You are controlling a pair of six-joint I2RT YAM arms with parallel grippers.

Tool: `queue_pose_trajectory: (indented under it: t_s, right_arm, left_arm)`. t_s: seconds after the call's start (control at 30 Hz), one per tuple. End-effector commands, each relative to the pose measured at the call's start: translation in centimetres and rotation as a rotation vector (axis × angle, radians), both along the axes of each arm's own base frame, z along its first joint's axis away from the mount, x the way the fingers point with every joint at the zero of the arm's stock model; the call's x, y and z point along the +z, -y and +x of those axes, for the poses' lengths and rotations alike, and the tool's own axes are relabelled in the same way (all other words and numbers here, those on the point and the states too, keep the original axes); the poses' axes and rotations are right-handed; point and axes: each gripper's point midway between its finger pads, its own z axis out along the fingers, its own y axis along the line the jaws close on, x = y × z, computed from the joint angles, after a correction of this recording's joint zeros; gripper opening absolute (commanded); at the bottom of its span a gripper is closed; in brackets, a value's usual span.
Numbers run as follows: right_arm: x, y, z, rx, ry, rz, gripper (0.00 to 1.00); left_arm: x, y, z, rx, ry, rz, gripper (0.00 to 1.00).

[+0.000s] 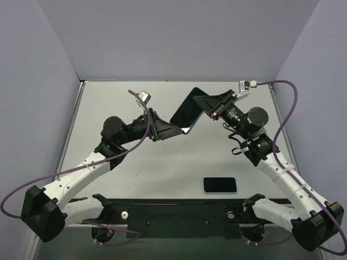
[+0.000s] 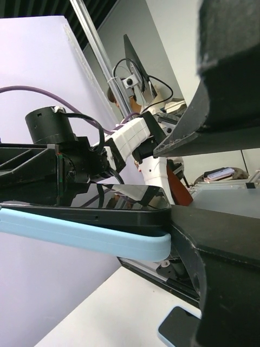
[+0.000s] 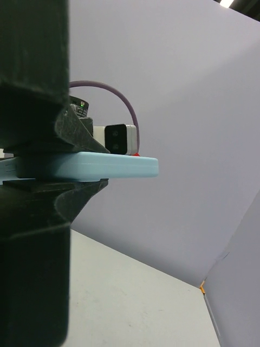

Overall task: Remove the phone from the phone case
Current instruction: Remove the phone case from the phone.

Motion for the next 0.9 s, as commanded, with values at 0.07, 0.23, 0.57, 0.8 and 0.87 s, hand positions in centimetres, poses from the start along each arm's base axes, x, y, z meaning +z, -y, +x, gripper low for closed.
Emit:
queue_pose_trajectory:
  t_s: [0.07,0.23,0.57,0.8,0.87]
  right_arm:
    - [1.9,-2.2,-5.3,0.23,0.147,-0.056,0.0]
    - [1.3,-2.4,-5.8,0.255,0.165,-0.119,0.0]
    - [2.0,-3.1,-6.0,0.265,0.164,-0.068,0.0]
    - [1.9,-3.8,-5.9,0.273,0.152,-0.071,0.0]
    - [1.5,-3.9,-5.8,0.275,0.145,-0.084,0.0]
  left_arm:
    - [2.8,-0.5,1.6,0.088,0.064,-0.085,0.54]
    - [3.2,-0.8,2.2,0.112,0.055,-0.09,0.47]
    - [5.1,-3.6,3.6,0.29,0.072,-0.286,0.41]
    - [5.6,-3.0,3.0,0.267,0.093,-0.291,0.36]
    - [5.6,-2.2,2.4,0.207,0.1,-0.274,0.36]
